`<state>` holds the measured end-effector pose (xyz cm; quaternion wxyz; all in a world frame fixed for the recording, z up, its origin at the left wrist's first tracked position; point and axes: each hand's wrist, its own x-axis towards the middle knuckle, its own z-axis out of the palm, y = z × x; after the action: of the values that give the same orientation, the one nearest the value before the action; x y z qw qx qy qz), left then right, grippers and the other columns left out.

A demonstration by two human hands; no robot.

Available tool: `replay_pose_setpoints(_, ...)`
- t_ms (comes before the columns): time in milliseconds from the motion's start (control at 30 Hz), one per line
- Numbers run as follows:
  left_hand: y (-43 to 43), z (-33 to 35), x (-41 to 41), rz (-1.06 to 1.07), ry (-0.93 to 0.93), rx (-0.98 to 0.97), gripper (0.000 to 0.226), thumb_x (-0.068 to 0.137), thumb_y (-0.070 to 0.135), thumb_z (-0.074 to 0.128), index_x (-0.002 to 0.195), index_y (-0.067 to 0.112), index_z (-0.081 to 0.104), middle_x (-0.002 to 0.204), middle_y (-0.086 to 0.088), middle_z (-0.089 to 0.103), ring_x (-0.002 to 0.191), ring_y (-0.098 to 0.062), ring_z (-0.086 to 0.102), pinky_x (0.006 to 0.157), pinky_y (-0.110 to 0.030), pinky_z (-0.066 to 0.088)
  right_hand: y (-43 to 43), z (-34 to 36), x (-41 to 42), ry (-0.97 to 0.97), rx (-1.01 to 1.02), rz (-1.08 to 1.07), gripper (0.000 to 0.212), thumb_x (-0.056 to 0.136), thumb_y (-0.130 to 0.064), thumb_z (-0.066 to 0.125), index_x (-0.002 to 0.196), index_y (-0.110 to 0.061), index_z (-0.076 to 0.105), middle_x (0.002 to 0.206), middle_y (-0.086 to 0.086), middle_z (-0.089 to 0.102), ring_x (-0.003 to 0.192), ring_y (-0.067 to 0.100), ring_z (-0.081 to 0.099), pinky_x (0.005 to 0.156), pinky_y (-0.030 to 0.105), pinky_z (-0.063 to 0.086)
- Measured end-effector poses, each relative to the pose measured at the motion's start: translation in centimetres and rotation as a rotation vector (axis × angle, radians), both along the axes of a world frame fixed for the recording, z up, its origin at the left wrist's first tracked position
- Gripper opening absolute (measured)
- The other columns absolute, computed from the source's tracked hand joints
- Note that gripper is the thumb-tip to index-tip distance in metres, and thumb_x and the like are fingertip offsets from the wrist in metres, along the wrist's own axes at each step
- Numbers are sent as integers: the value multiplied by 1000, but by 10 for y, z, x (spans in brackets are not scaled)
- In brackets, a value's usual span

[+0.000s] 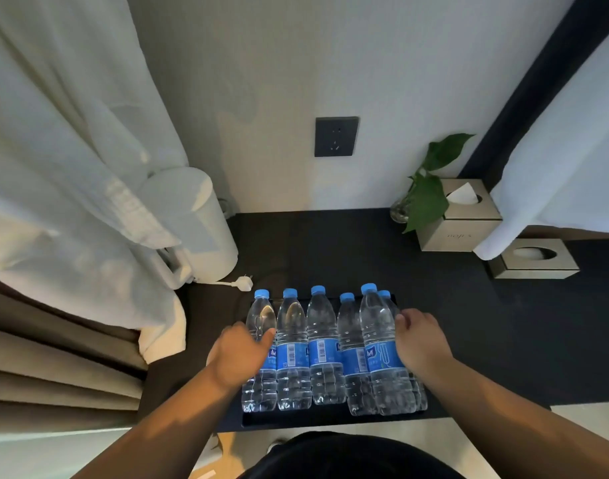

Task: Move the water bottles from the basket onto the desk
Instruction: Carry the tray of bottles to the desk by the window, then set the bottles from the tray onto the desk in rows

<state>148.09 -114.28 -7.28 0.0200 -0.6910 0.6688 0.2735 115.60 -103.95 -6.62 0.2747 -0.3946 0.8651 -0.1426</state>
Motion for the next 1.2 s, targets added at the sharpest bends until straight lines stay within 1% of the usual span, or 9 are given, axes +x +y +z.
replay_pose_setpoints(233,-27,3,-5,-80,31,38,56,90,61,57,111,10,62,108,-12,65,91,-27,66,71,-34,49,-17,13,21,86,-56,75,36,108,-35,34,95,-16,61,96,5,59,88,17,56,82,39,48)
replay_pose_setpoints(333,-36,0,-5,-91,8,46,60,93,61,55,117,7,61,114,-12,63,96,-28,68,71,-33,50,-24,11,32,47,-23,18,38,103,-44,39,105,-15,62,99,4,59,88,20,59,79,40,51)
replay_pose_setpoints(500,-53,-6,-8,-204,19,15,56,95,62,43,85,12,66,90,-10,65,78,-20,63,68,-34,48,-32,11,43,86,29,-36,55,96,-56,47,127,-13,57,101,0,48,94,23,55,80,38,48)
replay_pose_setpoints(567,-60,-8,-12,-174,18,15,56,97,62,44,76,14,63,82,-8,64,68,-15,57,62,-31,41,-37,12,43,89,53,-30,57,93,-58,48,127,-13,57,100,-1,49,97,24,55,83,39,51)
replay_pose_setpoints(667,-70,-11,-20,-60,27,70,59,99,61,44,71,14,64,73,-5,65,62,-13,57,55,-29,37,-48,13,41,84,81,-36,63,89,-60,52,136,-18,56,116,5,56,105,26,57,84,39,50)
replay_pose_setpoints(767,-77,-12,-27,89,60,117,55,99,59,49,73,13,64,67,-2,63,59,-11,58,48,-26,33,-60,13,36,104,130,-15,54,88,-60,54,121,-18,61,106,2,61,95,23,61,78,39,54)
replay_pose_setpoints(900,-79,-8,-27,142,97,134,41,95,51,57,82,13,63,70,-1,60,60,-10,56,47,-25,33,-79,15,24,50,198,-39,43,85,-60,58,99,-20,64,83,-1,65,72,15,62,52,30,40)
replay_pose_setpoints(1000,-79,4,-24,52,102,88,38,87,54,56,79,16,62,74,-1,62,66,-12,57,53,-28,36,-89,19,13,-44,219,-14,36,83,-53,64,85,-18,67,74,1,67,66,16,64,51,29,40)
replay_pose_setpoints(1200,-68,48,-26,-12,100,-101,44,72,64,55,73,21,60,67,2,65,64,-14,61,57,-31,46,-108,50,13,-103,95,274,32,73,-52,62,66,-20,60,52,-5,58,52,13,59,48,29,41)
